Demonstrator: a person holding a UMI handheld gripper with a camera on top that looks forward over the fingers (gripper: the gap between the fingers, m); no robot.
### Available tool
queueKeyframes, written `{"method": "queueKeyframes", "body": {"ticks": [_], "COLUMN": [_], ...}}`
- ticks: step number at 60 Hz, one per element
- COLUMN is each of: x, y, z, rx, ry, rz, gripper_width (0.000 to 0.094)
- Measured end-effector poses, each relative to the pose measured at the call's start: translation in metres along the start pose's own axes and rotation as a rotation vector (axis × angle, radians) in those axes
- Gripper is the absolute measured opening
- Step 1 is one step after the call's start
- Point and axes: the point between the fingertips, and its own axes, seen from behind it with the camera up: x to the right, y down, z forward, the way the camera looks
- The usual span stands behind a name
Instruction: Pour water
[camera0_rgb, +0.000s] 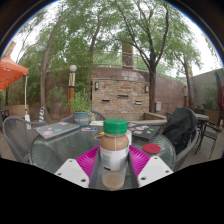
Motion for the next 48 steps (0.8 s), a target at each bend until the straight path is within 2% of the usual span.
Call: {"method": "queueKeyframes", "body": {"ticks": [1, 4, 19, 26, 32, 33, 38, 48], "x": [0.003, 0.006, 0.002, -0.031, -0.069, -0.077, -0.107, -0.109], "y": [0.002, -0.003, 0.009, 0.006, -0.011, -0.018, -0.040, -0.070], "z": [0.002, 0.002, 0.007, 0.016, 0.028, 0.031, 0.057, 0.116], "rx": [-0.013, 0.019, -0.054, -0.061, -0.028, -0.021, 0.015, -0.020], "ry": [0.019, 0.052, 0.081, -0.003, -0.093, -0.106, -0.152, -0.170], "rz": [-0.003, 0.025, -0.027, -0.007, 0.006, 0.018, 0.142, 0.650], "gripper_width": [0.0432, 0.0435, 0.0419, 0.0317, 0.0316, 0.0279, 0.0280, 0.0280]}}
